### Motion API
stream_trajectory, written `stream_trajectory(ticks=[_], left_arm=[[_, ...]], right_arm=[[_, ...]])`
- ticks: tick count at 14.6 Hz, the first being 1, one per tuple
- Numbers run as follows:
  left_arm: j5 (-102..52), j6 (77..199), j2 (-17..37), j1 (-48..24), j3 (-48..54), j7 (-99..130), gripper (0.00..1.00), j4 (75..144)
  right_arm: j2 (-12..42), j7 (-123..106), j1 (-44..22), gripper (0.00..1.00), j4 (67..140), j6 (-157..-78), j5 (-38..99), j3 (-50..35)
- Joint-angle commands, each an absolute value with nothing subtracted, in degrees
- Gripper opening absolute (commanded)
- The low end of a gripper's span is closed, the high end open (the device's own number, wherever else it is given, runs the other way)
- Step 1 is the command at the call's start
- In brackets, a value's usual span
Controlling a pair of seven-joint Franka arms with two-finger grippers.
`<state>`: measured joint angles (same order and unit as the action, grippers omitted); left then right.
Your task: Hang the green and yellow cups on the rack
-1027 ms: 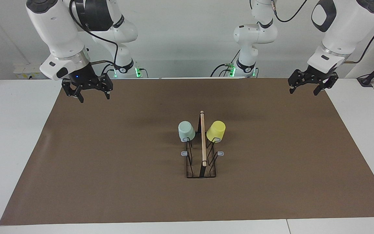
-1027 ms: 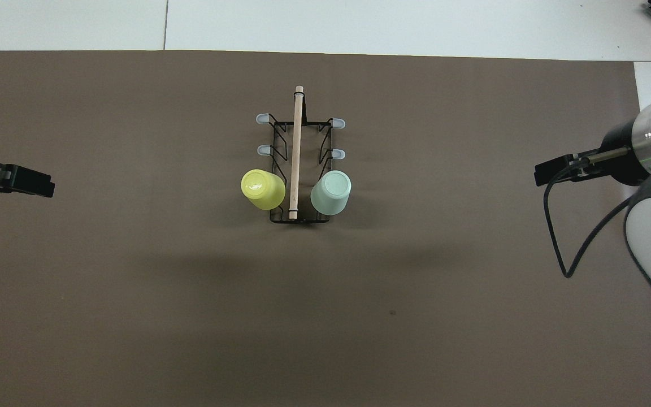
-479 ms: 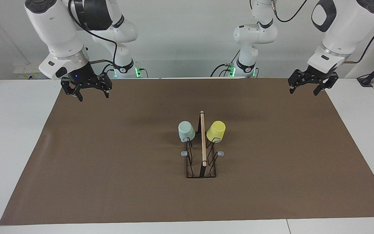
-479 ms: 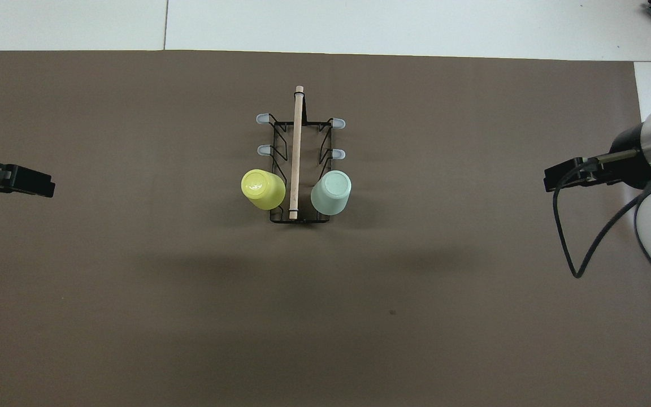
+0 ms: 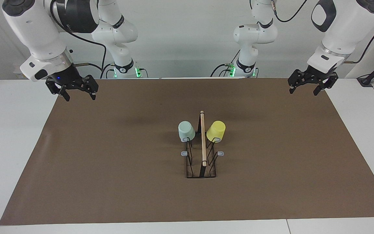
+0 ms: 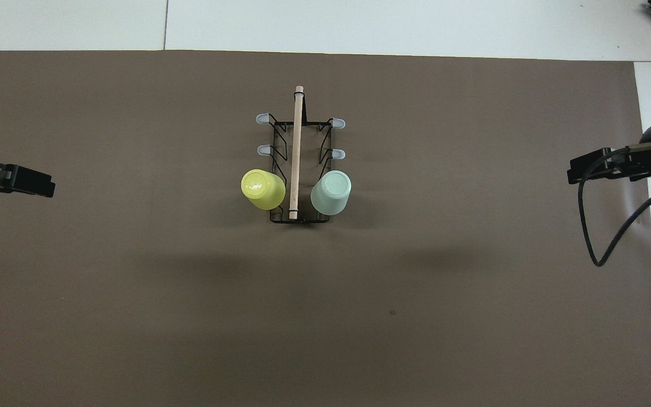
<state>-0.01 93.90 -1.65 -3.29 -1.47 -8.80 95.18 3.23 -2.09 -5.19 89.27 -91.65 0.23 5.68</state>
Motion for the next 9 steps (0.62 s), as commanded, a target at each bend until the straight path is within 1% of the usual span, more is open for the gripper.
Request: stream_trajectory(ticks=[1, 4, 9], left_arm=[[-0.7, 94.1, -2.7, -3.4, -1.6, -8.7, 1.0, 96.1], [-0.7, 94.1, -2.7, -3.4, -1.6, -8.6, 1.0, 96.1], [-0.7, 94.2, -2.7, -3.4, -1.6, -8.6, 1.0, 96.2]], right_arm=[[5.4, -1.1, -4.3, 1.0, 84.6, -88.8, 0.1, 4.6], [6.3, -1.1, -4.6, 1.0, 83.1, -87.9, 0.2, 4.6], [6.4, -1.1, -4.0, 1.0, 83.1, -87.9, 0.2, 4.5]])
